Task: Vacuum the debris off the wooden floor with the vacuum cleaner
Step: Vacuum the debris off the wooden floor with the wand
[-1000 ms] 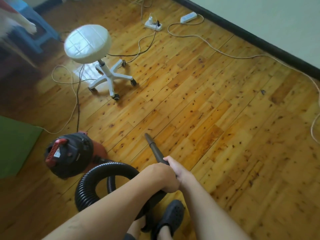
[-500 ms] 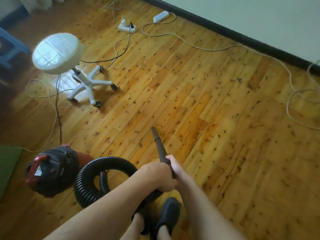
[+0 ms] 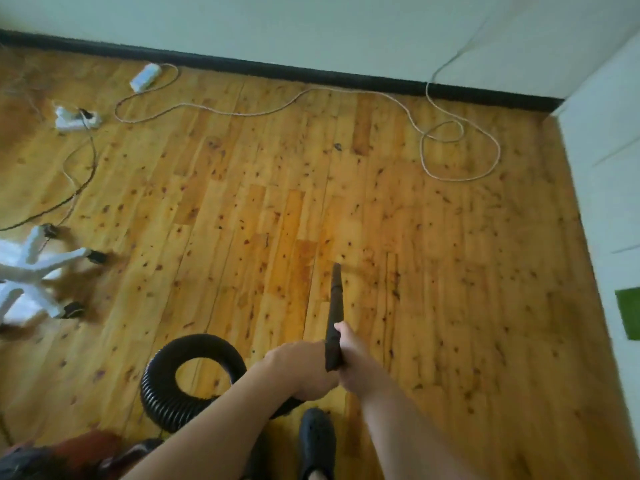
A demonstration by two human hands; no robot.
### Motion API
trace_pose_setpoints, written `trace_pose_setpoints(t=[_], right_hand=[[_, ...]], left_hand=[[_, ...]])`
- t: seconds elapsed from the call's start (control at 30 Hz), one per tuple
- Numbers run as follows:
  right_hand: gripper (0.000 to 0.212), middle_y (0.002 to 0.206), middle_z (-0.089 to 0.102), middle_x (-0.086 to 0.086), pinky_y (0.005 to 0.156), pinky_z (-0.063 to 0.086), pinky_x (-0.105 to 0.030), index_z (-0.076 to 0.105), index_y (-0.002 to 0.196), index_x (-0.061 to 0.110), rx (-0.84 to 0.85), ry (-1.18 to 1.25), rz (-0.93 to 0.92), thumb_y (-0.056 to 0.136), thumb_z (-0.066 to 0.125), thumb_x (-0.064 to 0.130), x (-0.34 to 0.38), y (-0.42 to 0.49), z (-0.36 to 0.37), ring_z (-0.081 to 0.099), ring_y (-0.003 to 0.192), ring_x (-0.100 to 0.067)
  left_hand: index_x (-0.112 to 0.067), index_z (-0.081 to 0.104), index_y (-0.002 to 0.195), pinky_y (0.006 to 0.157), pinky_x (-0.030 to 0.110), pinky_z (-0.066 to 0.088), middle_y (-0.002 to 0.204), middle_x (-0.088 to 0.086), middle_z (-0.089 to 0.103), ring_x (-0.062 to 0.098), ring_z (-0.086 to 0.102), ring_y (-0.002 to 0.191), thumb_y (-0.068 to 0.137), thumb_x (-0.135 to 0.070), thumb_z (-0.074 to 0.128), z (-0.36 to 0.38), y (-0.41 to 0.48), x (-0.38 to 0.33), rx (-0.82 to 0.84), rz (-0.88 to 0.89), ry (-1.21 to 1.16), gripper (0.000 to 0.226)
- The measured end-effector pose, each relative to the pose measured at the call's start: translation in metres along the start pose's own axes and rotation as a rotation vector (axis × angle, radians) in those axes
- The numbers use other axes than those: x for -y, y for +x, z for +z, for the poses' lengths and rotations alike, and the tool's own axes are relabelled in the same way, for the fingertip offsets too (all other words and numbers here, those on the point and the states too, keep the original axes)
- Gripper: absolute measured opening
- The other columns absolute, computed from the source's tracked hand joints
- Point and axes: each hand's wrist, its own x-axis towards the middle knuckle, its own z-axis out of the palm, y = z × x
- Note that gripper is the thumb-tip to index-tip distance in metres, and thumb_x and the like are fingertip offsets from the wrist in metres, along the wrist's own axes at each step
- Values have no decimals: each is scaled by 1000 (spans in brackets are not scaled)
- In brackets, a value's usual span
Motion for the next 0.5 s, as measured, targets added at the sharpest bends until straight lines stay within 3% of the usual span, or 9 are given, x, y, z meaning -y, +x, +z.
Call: trace_pose_setpoints(t=[0.1,0.2,0.27,0.4,0.5], right_hand=[[45,103,50,-18,59,51,-30,46,131,-2,24,167,-37,102,46,34,1,1,-21,55,74,-22],[32,100,51,-17,65,53,-32,50,117,3,3,360,-107,102,47,30,-8,11,-35,56,76,-22],[21,94,51,-14,62,54,-32,50,105,7,-39,418,-125,102,48,27,-8,12,-32,56,75,-22],[18,94,52,-13,56,54,-31,52,103,8,-114,558,-134,100,51,26,-18,23,-31,57,72,-21],[14,92,51,-12,53,54,-30,50,100,11,-148,658,-154,98,52,25,-27,30,-23,57,73,-21]], left_hand=[[-18,53,109,59,24,42,77,-3,55,15,52,66,96,-35,47,3,12,-13,10,67,18,22],[-22,49,107,56,21,37,76,-6,52,9,48,62,98,-38,46,-1,23,-21,83,156,77,19],[-25,49,105,58,20,38,79,-6,53,8,48,63,98,-40,46,-5,24,-15,114,174,84,16],[-30,47,95,55,17,35,77,-7,51,6,45,60,100,-42,46,-13,33,-10,231,258,152,13],[-24,51,100,55,18,36,77,-5,50,8,42,59,100,-41,45,-20,36,-1,296,295,178,18]])
